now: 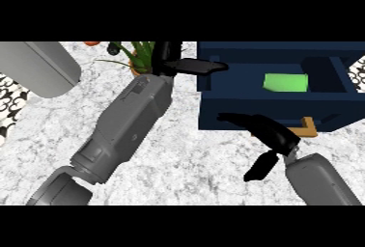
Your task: Pick up the cup, place it into the drawer and close the drawer
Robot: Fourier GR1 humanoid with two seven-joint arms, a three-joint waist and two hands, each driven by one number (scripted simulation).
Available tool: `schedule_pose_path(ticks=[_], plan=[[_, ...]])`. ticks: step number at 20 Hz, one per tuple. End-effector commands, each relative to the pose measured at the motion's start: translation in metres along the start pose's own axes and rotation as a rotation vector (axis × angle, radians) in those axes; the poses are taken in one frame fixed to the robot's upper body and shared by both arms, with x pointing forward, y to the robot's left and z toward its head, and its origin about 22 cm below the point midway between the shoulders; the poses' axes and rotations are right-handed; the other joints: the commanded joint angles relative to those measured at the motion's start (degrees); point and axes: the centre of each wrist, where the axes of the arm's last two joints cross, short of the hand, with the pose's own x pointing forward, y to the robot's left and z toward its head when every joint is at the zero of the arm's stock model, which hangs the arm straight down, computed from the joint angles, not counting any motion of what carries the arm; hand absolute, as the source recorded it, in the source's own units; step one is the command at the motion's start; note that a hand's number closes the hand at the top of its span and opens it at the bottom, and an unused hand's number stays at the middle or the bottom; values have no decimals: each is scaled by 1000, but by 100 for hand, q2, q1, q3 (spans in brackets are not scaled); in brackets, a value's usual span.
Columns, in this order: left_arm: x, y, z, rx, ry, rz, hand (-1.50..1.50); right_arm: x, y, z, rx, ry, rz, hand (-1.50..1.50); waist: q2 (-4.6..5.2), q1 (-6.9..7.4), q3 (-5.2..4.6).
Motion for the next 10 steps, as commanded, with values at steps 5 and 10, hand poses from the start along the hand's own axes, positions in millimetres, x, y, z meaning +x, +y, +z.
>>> schedule_pose_path(ticks=[5,10], plan=[[-3,45,14,9,-6,29,-150,-54,12,-39,-20,121,13,150,-18,458,3],[-5,53,22,-10,1,52,-150,-72,-38,-36,-167,56,-18,150,59,625,16]])
